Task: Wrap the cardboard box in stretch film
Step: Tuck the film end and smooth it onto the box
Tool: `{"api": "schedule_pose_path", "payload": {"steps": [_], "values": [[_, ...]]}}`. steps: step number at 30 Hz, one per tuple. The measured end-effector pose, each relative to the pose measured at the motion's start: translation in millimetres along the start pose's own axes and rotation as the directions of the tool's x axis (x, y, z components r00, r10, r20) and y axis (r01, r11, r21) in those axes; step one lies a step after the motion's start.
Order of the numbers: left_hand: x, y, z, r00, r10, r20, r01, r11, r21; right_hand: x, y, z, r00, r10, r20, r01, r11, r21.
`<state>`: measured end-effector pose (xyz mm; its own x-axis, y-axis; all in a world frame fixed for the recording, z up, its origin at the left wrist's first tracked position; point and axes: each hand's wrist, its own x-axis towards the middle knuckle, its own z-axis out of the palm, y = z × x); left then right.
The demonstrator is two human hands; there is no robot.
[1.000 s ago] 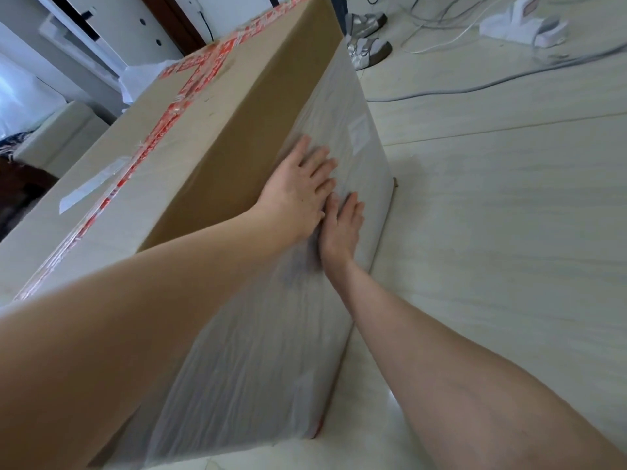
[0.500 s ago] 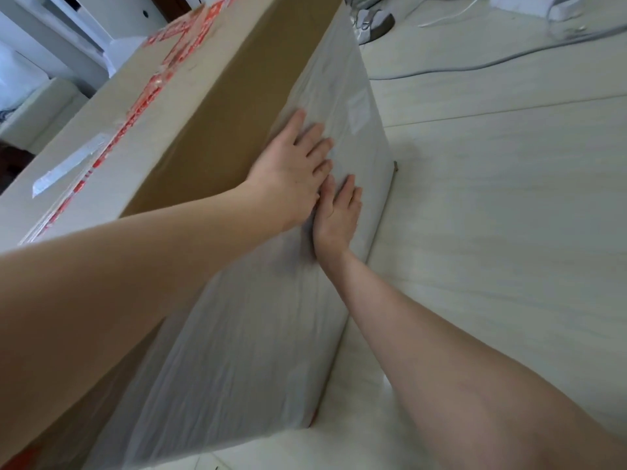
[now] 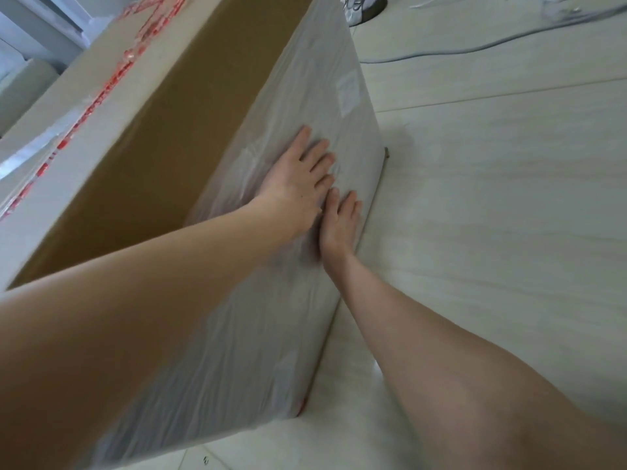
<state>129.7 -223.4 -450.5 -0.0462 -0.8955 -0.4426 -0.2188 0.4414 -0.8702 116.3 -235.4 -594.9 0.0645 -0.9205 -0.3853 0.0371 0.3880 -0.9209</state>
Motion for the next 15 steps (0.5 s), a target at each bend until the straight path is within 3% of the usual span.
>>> {"api": "schedule_pose_path", "payload": {"steps": [7,15], "values": [[2,-1,9,1.000,-0.007,-0.013,0.008,1.000,0.016,3,-2,21,0.993,0.035,-0.111,-0.033,0.999,0.025],[5,-3,-1,0.999,-0.024,-0.047,0.021,0.998,-0.066,17,1,5,0.993,-0.019,-0.114,0.017,1.000,-0.019]]}}
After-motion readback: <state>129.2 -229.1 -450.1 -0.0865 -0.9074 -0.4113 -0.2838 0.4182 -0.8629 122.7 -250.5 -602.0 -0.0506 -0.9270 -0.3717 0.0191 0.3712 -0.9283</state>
